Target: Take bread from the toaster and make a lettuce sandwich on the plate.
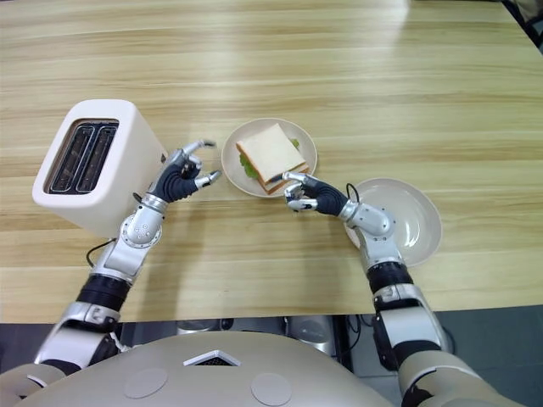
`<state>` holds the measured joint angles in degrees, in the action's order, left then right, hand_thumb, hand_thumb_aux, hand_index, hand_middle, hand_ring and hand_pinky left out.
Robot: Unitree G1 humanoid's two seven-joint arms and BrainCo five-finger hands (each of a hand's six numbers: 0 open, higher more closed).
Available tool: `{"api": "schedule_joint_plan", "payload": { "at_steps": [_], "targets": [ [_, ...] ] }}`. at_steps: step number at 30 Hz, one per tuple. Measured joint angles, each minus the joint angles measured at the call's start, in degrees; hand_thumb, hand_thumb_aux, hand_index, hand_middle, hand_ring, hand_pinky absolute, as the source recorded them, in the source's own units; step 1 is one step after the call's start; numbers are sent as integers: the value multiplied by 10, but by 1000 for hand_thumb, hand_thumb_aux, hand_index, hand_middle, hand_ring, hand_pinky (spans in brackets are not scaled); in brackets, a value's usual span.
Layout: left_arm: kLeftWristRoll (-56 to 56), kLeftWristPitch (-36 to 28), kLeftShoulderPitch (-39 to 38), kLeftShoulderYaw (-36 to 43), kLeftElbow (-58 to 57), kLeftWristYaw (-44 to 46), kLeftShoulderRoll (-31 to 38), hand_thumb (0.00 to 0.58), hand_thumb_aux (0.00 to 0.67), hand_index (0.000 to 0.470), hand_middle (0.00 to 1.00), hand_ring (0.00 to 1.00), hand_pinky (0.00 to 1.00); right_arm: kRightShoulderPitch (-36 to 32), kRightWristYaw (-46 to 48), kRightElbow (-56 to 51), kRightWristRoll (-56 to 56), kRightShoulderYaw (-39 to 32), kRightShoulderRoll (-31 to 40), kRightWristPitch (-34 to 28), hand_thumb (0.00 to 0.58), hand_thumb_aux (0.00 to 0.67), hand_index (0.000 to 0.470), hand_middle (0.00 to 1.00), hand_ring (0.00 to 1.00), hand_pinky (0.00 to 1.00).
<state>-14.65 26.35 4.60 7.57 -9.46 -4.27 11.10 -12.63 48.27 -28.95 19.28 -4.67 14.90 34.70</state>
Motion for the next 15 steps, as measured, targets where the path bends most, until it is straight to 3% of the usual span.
{"api": "schedule_joint_plan", "payload": {
  "at_steps": [3, 8, 15],
  "targets": [
    [32, -18, -12, -15, 40, -9, -39, 0, 0, 0, 0, 0, 0, 28, -45, 79, 21, 13, -37, -35, 0, 0, 0, 0, 0, 0],
    [43, -25, -36, -37, 57, -19, -56, 0, 0, 0, 0, 0, 0, 51, -124, 96, 18, 52, -72, -48, 0, 0, 0, 0, 0, 0],
    [31, 7, -60, -46, 59, -45, -73, 0, 0, 0, 0, 0, 0, 19, -310, 63, -114, 103, -91, 19, 0, 0, 0, 0, 0, 0]
  ]
}}
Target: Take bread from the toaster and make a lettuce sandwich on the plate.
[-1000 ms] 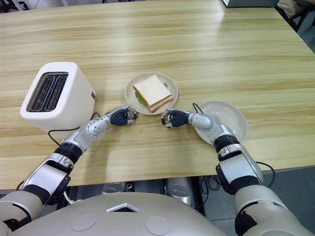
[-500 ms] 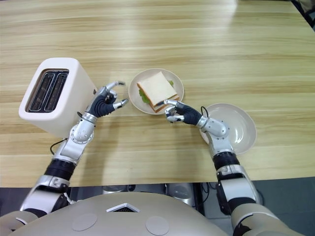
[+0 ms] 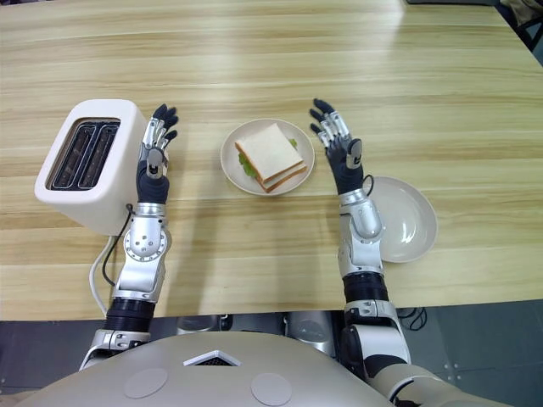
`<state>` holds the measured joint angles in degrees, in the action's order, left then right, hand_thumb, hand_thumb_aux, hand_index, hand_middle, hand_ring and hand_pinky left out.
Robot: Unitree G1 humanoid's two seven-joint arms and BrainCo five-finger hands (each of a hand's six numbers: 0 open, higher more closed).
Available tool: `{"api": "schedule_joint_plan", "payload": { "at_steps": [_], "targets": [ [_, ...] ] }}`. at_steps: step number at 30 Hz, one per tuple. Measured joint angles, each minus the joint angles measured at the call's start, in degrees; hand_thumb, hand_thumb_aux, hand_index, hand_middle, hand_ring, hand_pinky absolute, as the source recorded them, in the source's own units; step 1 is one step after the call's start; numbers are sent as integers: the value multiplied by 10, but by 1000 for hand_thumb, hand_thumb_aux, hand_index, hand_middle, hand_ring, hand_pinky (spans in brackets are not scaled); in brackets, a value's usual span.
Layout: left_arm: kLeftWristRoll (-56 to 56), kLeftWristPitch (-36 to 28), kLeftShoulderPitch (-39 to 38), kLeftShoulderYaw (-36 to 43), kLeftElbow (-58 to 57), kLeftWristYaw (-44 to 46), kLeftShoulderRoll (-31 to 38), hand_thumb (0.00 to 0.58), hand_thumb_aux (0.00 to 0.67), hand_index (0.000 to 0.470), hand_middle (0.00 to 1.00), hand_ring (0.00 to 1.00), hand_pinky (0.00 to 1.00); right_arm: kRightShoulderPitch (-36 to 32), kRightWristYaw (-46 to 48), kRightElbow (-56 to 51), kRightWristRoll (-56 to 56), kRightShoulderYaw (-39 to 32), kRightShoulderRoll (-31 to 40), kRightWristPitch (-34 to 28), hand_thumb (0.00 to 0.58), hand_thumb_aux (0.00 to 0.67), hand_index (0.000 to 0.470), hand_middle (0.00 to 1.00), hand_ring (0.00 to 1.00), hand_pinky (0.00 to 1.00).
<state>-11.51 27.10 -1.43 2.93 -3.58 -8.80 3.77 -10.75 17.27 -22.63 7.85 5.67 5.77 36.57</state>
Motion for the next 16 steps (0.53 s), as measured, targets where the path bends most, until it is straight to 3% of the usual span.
{"api": "schedule_joint_plan", "payload": {
  "at_steps": [16],
  "targets": [
    [-14, 22, -16, 8, -10, 4, -1, 0, 0, 0, 0, 0, 0, -22, -108, -70, -105, -4, 11, 91, 0, 0, 0, 0, 0, 0]
  ]
}}
